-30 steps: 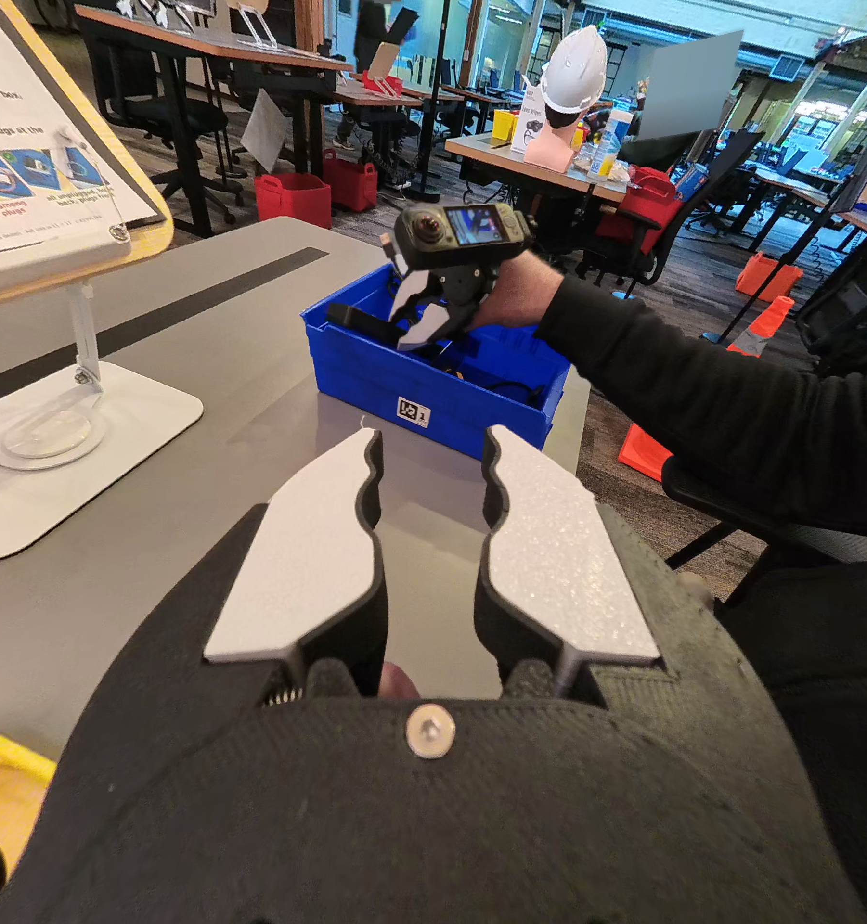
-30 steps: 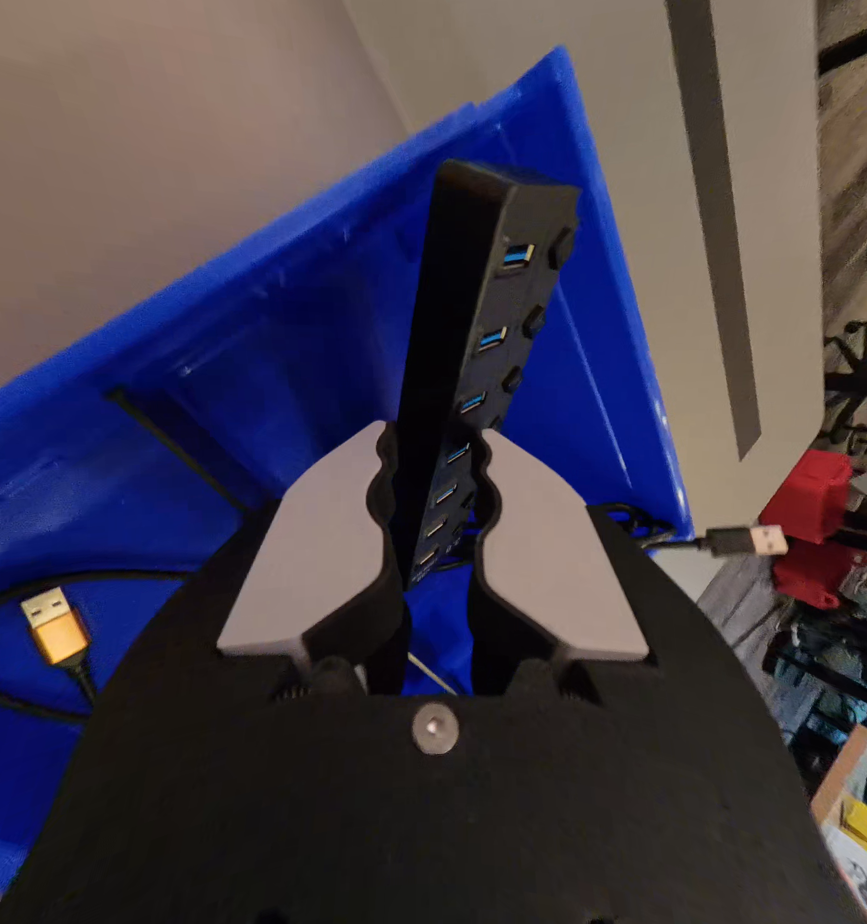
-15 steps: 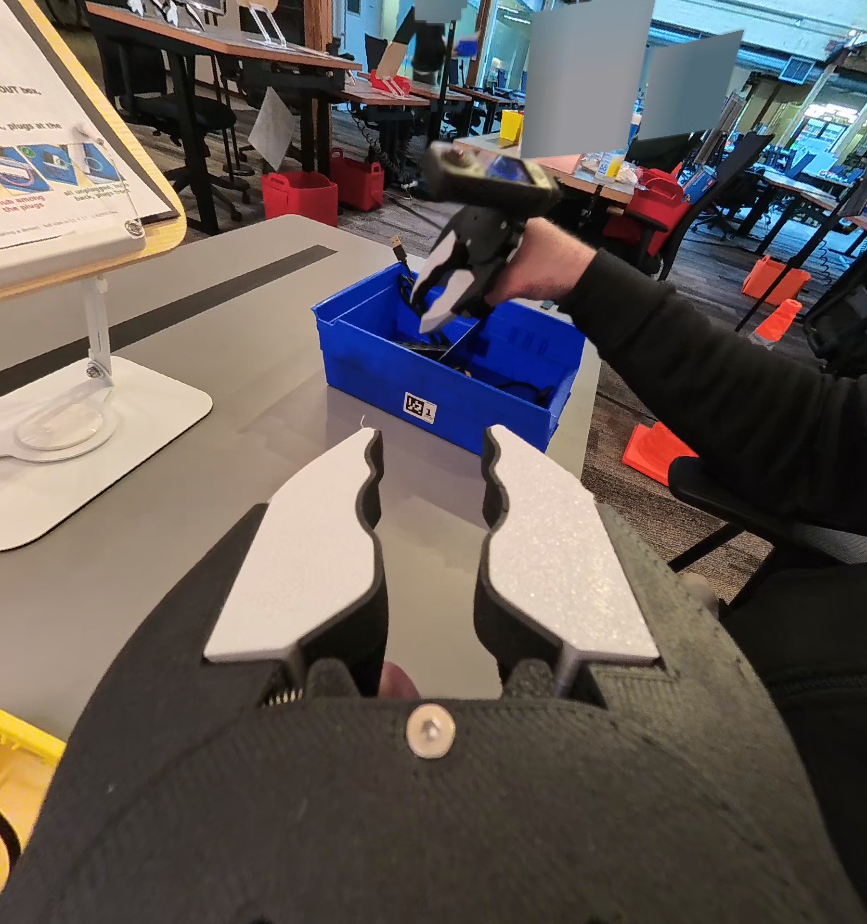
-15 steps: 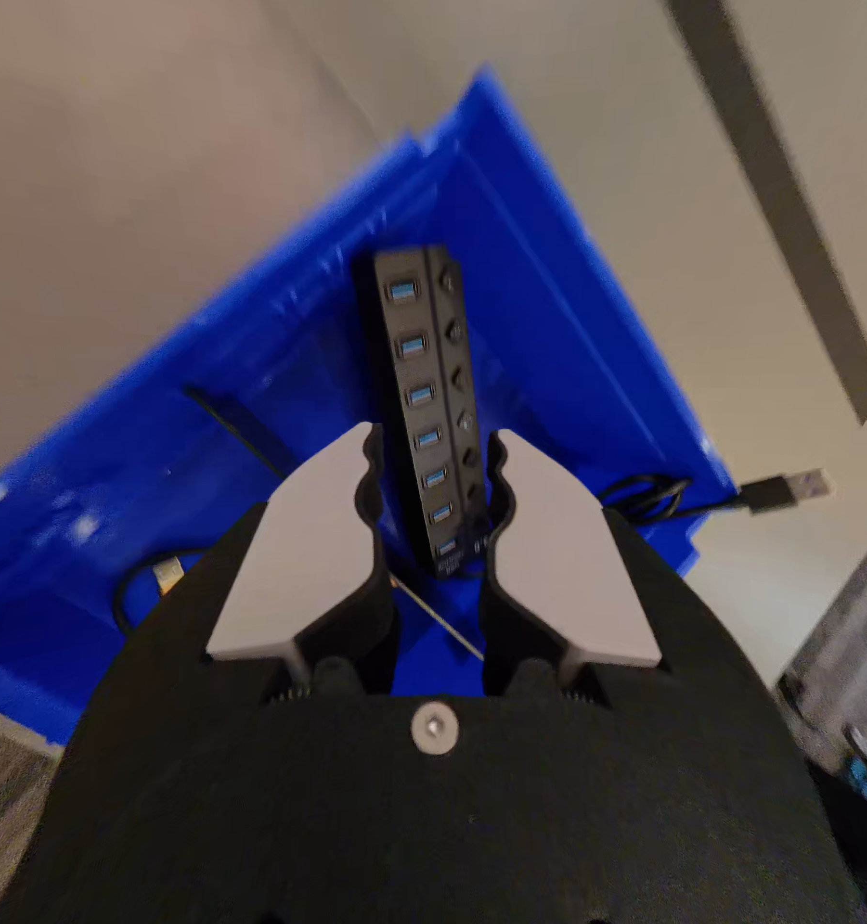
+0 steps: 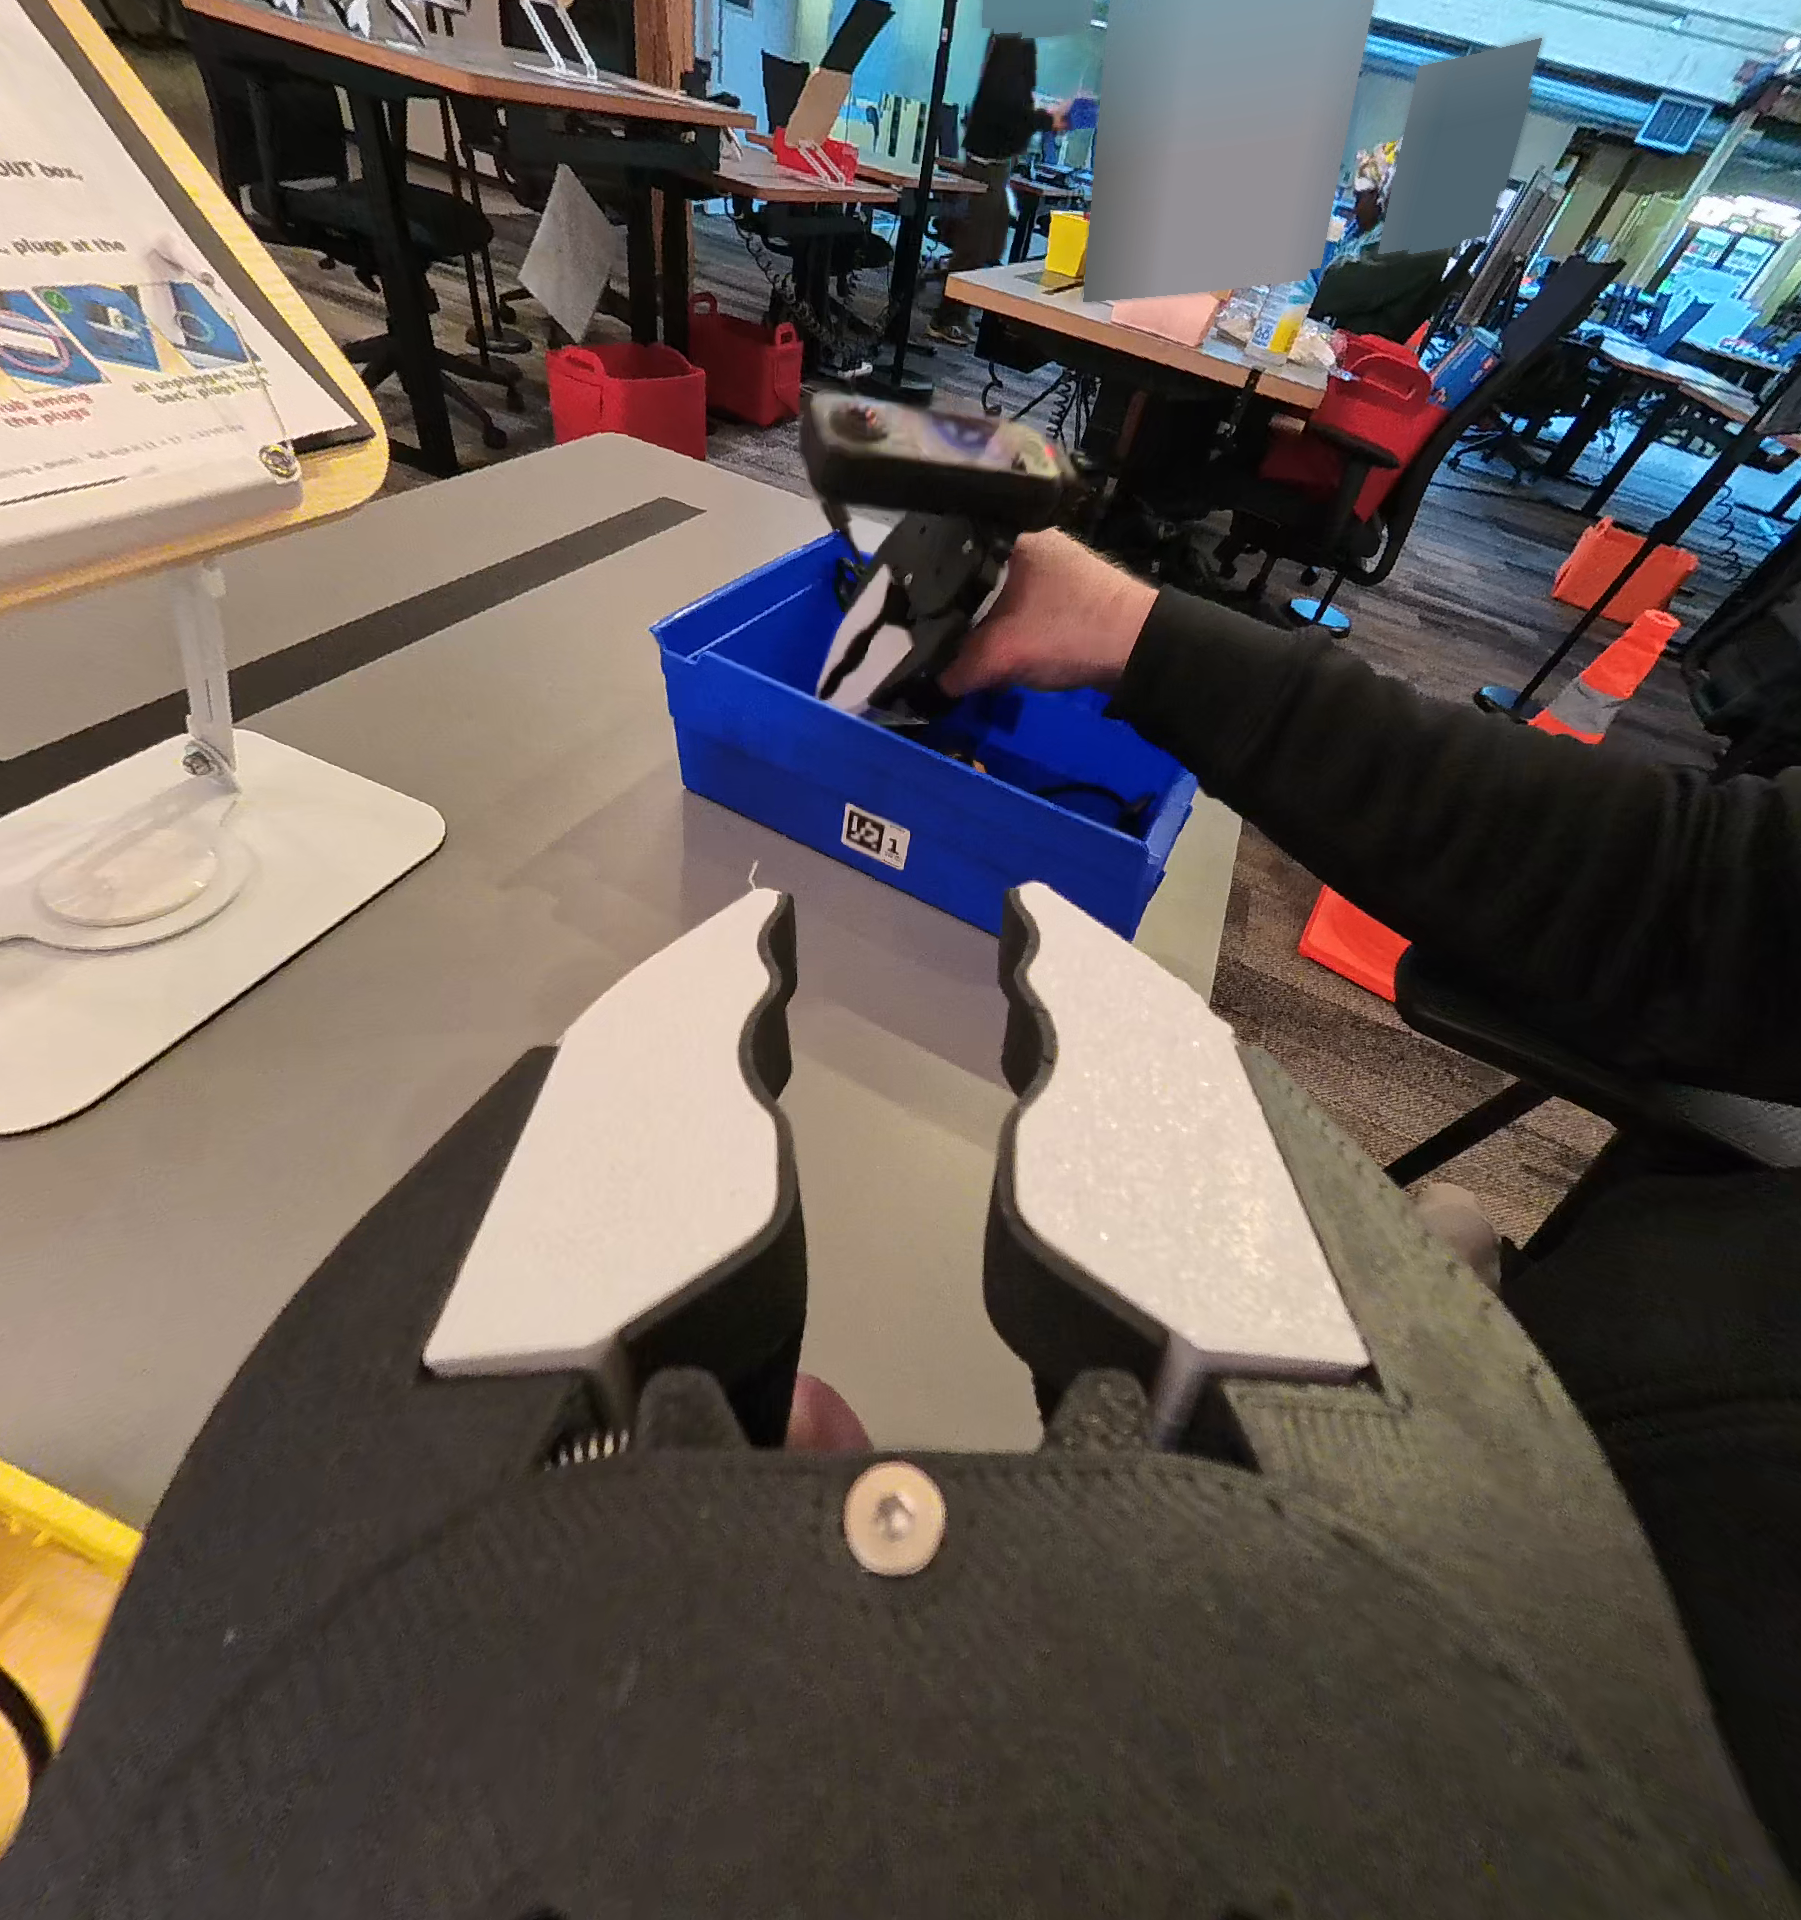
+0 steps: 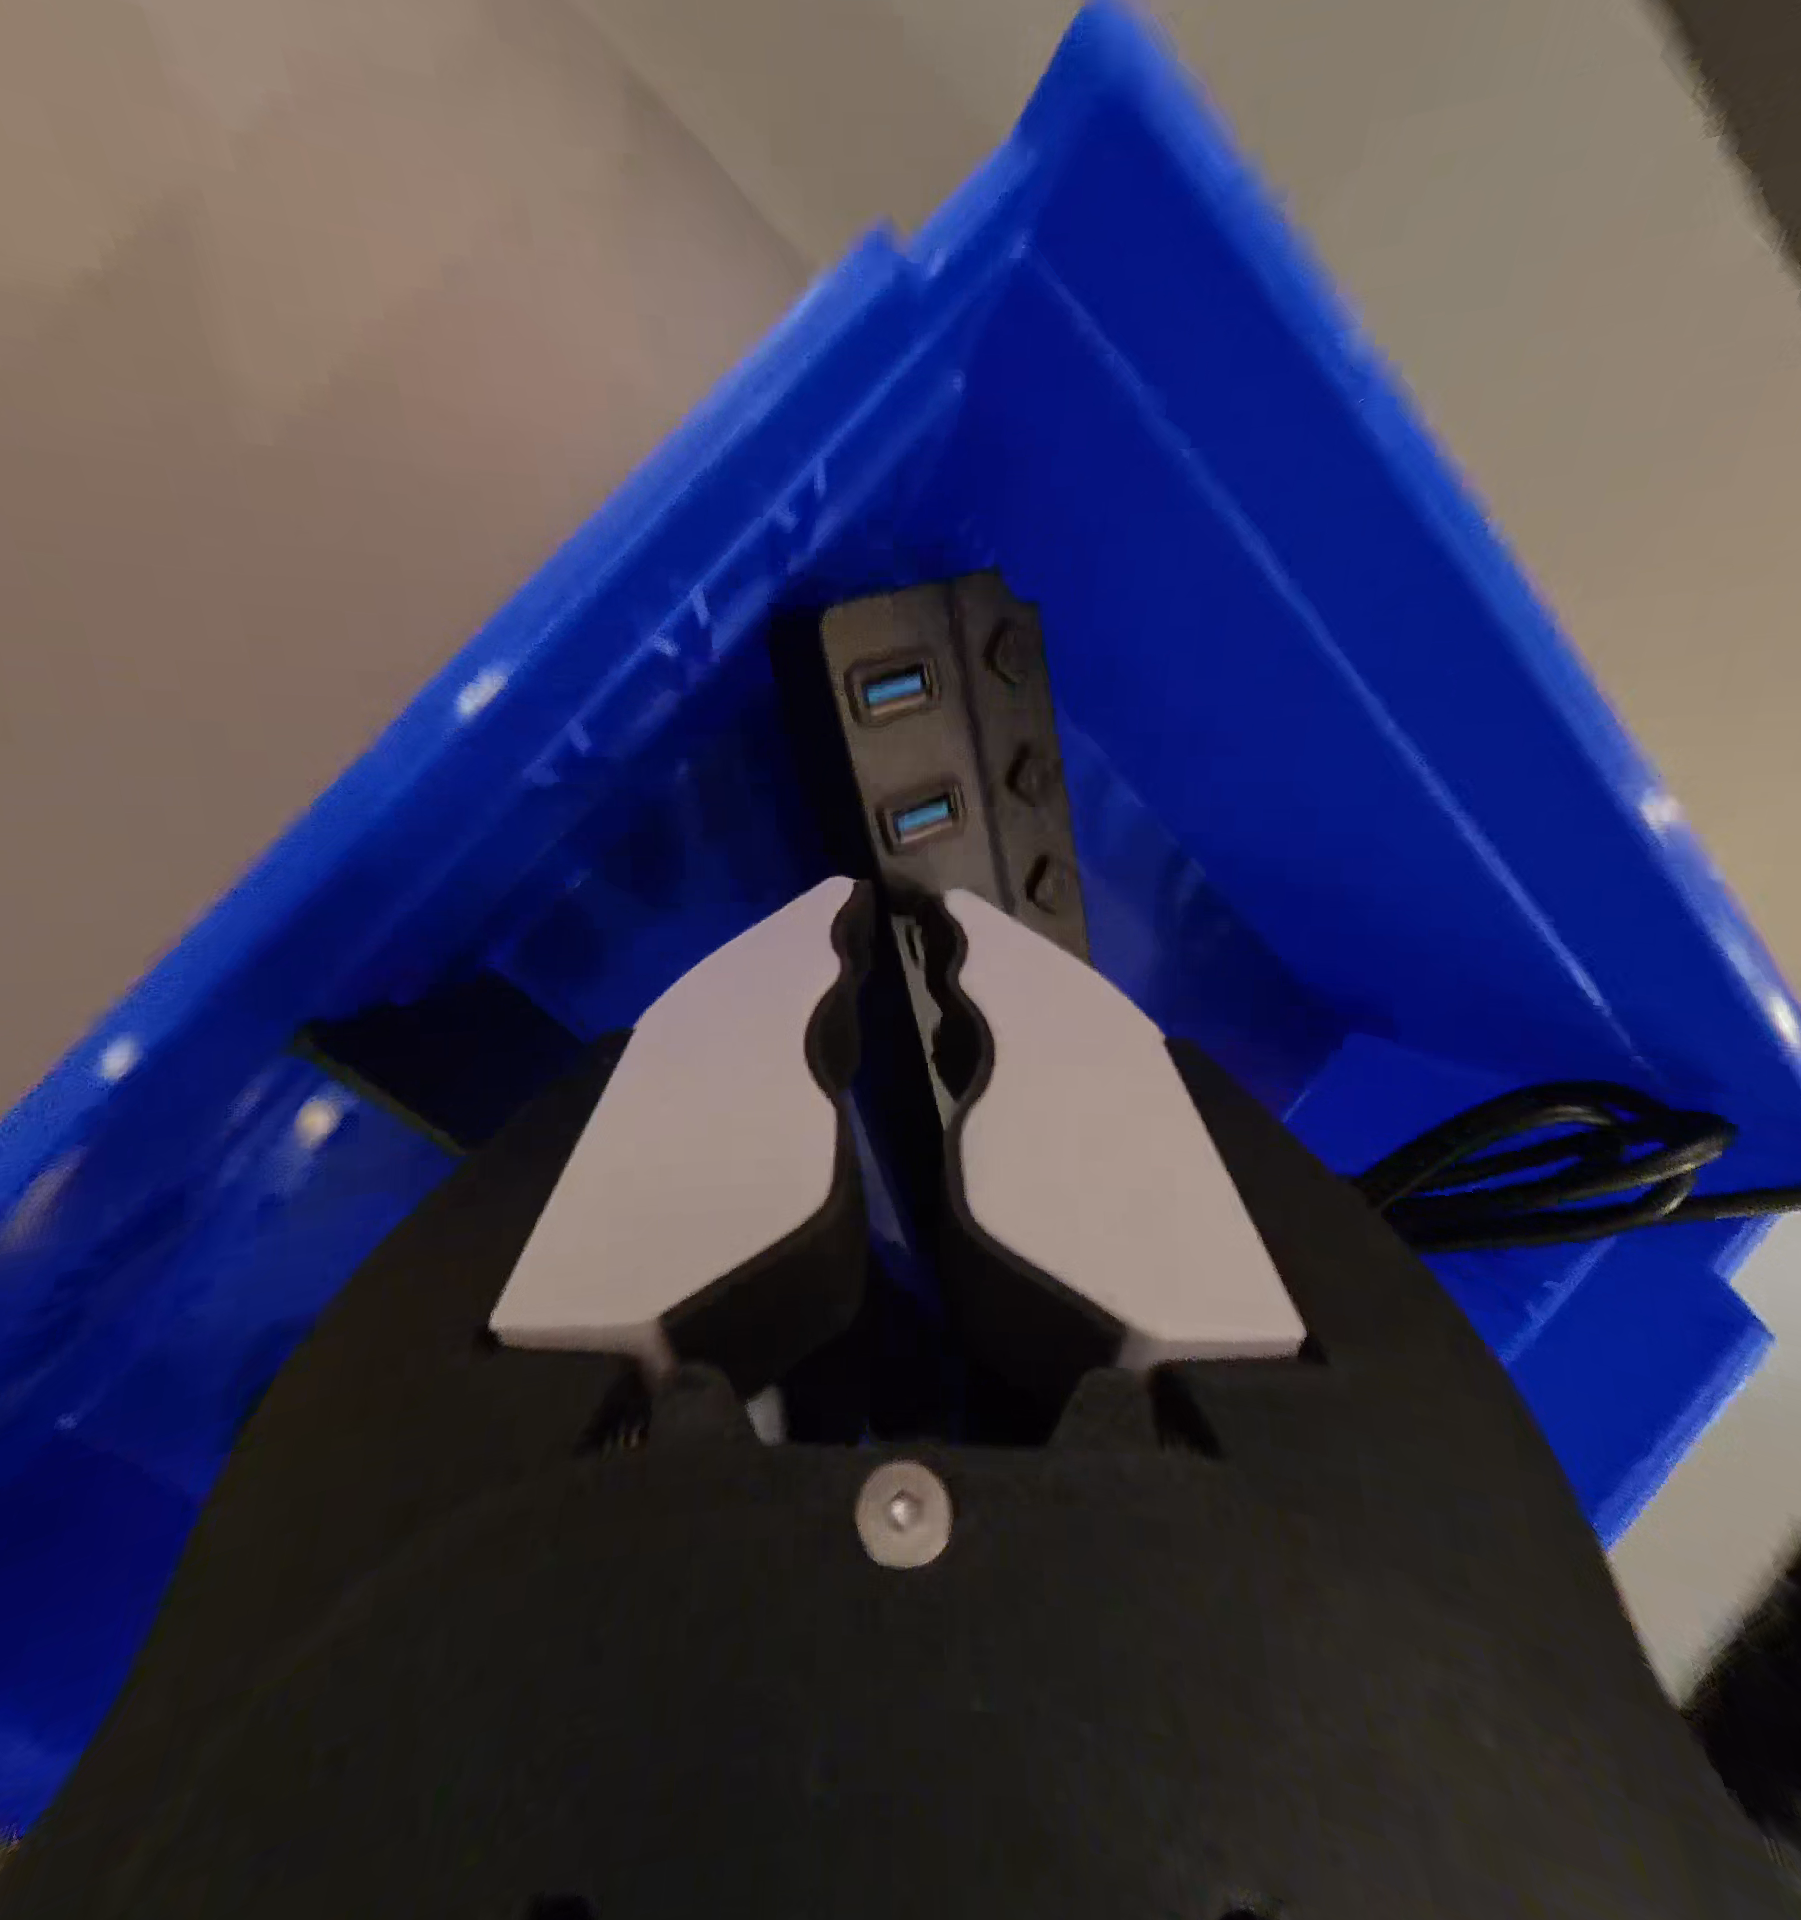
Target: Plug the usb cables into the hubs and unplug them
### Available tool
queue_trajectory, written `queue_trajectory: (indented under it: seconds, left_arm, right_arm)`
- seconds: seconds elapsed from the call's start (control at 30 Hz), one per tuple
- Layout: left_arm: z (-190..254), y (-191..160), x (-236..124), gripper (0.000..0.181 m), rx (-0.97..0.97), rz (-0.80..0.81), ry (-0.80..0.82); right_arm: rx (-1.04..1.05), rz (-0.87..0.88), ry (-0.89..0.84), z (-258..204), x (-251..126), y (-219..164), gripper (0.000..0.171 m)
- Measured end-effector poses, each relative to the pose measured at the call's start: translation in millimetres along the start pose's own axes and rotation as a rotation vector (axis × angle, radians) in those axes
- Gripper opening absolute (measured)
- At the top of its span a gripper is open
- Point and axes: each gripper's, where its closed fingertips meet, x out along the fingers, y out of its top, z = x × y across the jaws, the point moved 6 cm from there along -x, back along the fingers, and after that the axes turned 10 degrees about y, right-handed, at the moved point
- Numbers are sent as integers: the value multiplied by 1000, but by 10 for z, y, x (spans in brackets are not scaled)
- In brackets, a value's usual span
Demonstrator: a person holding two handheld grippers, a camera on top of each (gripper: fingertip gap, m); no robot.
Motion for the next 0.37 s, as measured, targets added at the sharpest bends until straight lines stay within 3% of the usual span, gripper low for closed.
queue_trajectory:
  seconds: [0.03, 0.13, 0.37]
  left_arm:
    - [-5, -13, 14, 37, -2, -2, -2]
    - [12, -10, 18, 37, 10, -5, 1]
    - [-27, 8, 25, 37, 2, 3, 8]
  right_arm:
    - [-15, -64, -26, 10, 51, -50, 9]
    - [-24, -75, -37, 14, 10, -53, 10]
    - [-6, 103, 1, 18, -156, 90, 10]
